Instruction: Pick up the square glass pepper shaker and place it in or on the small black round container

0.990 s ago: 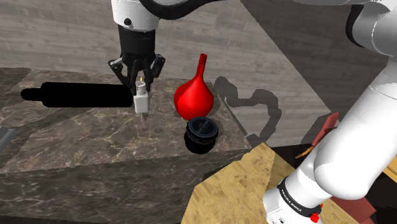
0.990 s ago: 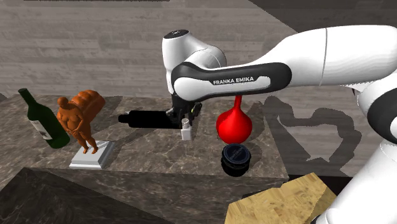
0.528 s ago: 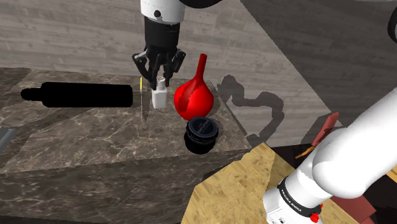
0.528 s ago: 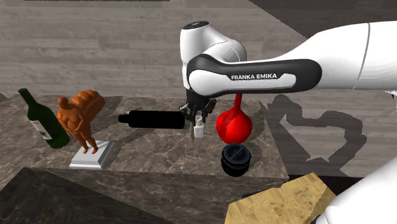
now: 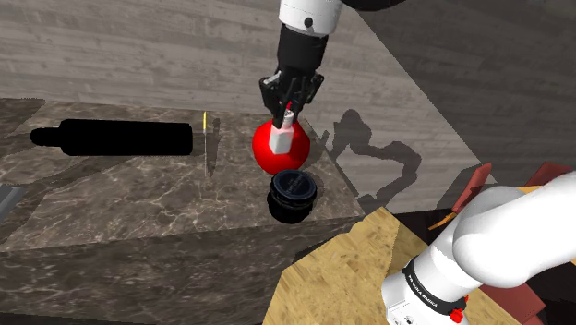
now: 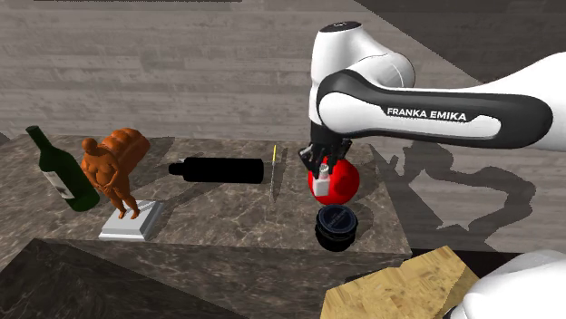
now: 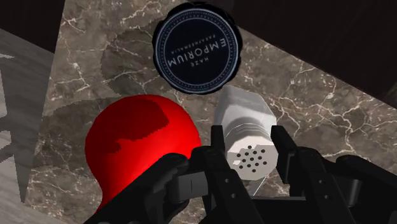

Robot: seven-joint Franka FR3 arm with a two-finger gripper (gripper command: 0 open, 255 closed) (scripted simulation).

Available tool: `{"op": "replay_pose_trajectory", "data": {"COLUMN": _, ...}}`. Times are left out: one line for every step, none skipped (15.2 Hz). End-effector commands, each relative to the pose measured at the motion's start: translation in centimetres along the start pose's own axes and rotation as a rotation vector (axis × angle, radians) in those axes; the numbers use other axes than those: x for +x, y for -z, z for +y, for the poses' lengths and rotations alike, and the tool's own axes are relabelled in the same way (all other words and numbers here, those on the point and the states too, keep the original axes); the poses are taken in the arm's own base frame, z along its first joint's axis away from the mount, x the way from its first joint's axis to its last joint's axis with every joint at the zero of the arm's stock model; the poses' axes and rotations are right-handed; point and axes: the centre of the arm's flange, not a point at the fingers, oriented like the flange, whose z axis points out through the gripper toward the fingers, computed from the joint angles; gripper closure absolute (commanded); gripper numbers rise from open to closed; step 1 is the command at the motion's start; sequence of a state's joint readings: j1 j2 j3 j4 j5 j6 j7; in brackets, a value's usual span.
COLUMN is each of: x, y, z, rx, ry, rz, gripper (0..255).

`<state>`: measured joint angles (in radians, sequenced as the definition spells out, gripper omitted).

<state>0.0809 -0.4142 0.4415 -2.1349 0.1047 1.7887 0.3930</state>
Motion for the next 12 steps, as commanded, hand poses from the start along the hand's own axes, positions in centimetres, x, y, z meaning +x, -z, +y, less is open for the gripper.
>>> {"op": "replay_pose_trajectory", "data": {"x": -1.4, "y": 0.4, "z": 2.2, "rx": 0.001, "ry": 0.001, "rz": 0.000, "gripper": 255}}
{"op": "replay_pose_trajectory", "data": {"x": -2.1, "y": 0.6, "z": 3.3, "rx": 0.001, "ry": 0.001, "rz": 0.000, "gripper": 255}}
{"op": "replay_pose_trajectory", "data": {"x": -2.8, "y": 0.8, "z": 4.4, "rx": 0.001, "ry": 0.001, "rz": 0.000, "gripper": 255}}
{"op": "replay_pose_trajectory", "data": {"x": -3.6, "y": 1.1, "z": 5.6, "rx": 0.001, "ry": 0.001, "rz": 0.000, "gripper": 255}}
{"op": "replay_pose_trajectory", "data": {"x": -3.6, "y": 0.5, "z": 5.6, "rx": 0.001, "ry": 0.001, "rz": 0.000, "gripper": 255}}
{"op": "replay_pose_trajectory", "data": {"x": -3.7, "y": 0.0, "z": 5.6, "rx": 0.001, "ry": 0.001, "rz": 0.000, "gripper": 255}}
{"op": "replay_pose_trajectory", "data": {"x": -3.7, "y": -0.5, "z": 5.6, "rx": 0.001, "ry": 0.001, "rz": 0.000, "gripper": 255}}
{"op": "replay_pose_trajectory", "data": {"x": -3.7, "y": -1.0, "z": 5.5, "rx": 0.001, "ry": 0.001, "rz": 0.000, "gripper": 255}}
{"op": "replay_pose_trajectory", "data": {"x": -3.8, "y": -1.6, "z": 5.5, "rx": 0.001, "ry": 0.001, "rz": 0.000, "gripper": 255}}
{"op": "replay_pose_trajectory", "data": {"x": -3.8, "y": -2.1, "z": 5.5, "rx": 0.001, "ry": 0.001, "rz": 0.000, "gripper": 255}}
{"op": "replay_pose_trajectory", "data": {"x": -3.8, "y": -2.6, "z": 5.4, "rx": 0.001, "ry": 0.001, "rz": 0.000, "gripper": 255}}
{"op": "replay_pose_trajectory", "data": {"x": -3.9, "y": -3.2, "z": 5.4, "rx": 0.001, "ry": 0.001, "rz": 0.000, "gripper": 255}}
